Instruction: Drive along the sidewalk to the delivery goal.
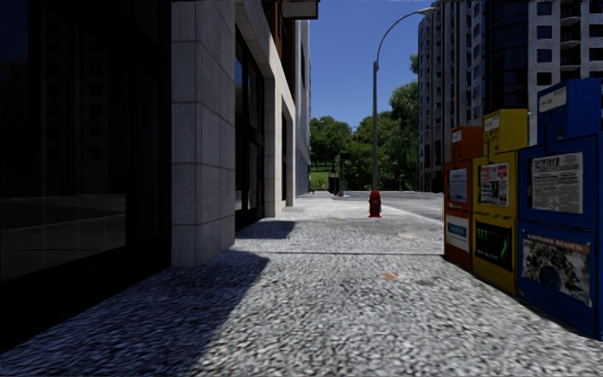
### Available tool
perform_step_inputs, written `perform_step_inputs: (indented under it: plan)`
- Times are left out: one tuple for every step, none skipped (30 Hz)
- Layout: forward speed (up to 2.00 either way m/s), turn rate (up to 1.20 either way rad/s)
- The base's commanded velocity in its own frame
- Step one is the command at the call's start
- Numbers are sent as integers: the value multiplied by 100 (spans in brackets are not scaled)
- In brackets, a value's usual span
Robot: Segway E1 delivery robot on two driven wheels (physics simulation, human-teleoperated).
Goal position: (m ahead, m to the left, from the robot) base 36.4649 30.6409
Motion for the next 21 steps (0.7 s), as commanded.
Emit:
perform_step_inputs:
  plan:
    - [200,-33]
    - [200,-33]
    - [200,-33]
    - [200,-33]
    - [200,-33]
    - [200,-27]
    - [200,-27]
    - [200,-11]
    - [200,0]
    - [200,0]
    - [200,0]
    - [200,0]
    - [200,0]
    - [200,0]
    - [200,0]
    - [200,0]
    - [200,0]
    - [200,0]
    - [200,0]
    - [200,0]
    - [200,0]
